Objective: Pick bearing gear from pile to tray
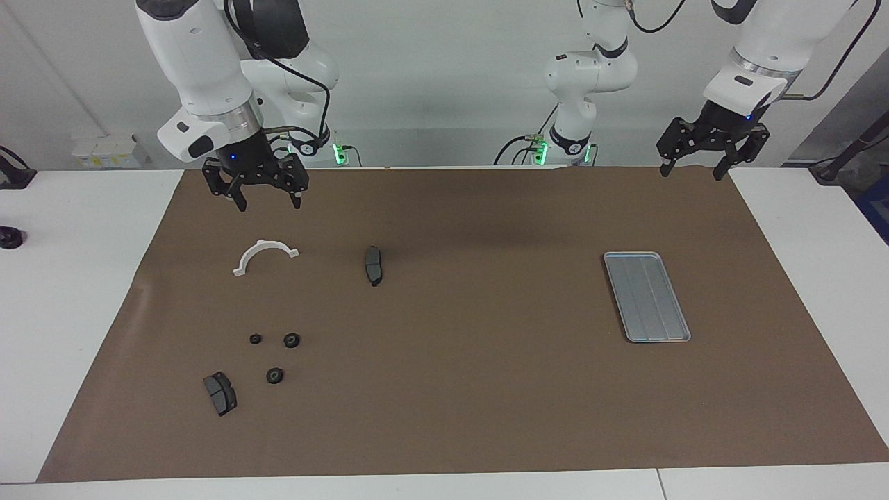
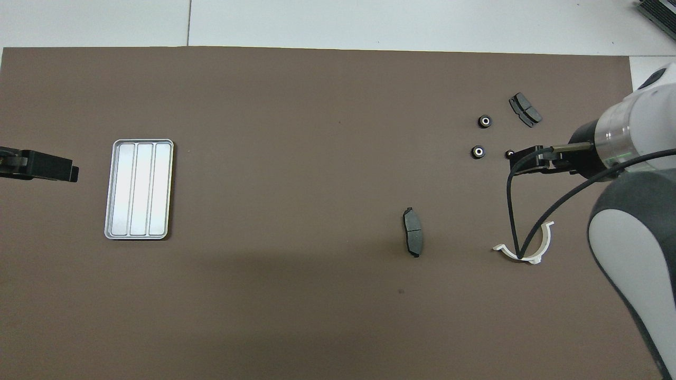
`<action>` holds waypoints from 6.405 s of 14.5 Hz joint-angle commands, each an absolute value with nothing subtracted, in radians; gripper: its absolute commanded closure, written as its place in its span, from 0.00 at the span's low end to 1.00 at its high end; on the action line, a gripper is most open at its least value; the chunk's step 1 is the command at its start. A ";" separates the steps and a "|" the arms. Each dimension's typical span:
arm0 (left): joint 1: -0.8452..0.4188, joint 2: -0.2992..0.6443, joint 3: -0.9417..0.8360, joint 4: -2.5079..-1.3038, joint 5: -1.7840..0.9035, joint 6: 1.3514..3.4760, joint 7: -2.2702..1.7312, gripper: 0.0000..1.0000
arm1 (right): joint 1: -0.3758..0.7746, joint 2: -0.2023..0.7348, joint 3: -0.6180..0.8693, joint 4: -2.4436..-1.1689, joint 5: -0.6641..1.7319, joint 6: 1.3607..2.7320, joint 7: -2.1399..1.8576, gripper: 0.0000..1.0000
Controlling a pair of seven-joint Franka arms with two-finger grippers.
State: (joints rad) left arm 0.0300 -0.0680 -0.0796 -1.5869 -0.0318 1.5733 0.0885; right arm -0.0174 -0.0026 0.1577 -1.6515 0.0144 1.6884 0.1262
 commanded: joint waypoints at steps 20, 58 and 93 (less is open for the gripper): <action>0.054 -0.077 -0.092 -1.603 -0.044 1.575 0.081 0.00 | -0.063 0.219 0.153 -1.835 0.003 2.175 0.032 0.00; 0.084 -0.060 -0.089 -1.632 -0.017 1.603 0.178 0.00 | 0.271 0.434 0.166 -1.651 -0.140 2.304 0.199 1.00; -0.399 0.371 -0.091 -1.942 0.129 2.427 -0.859 0.00 | 0.016 0.583 0.152 -1.489 -0.210 2.255 0.080 0.08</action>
State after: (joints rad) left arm -0.3675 0.3561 -0.1077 -1.9508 0.1028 2.4108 -0.8243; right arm 0.0587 0.5901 0.1335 -1.4694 -0.1994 2.2642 0.1302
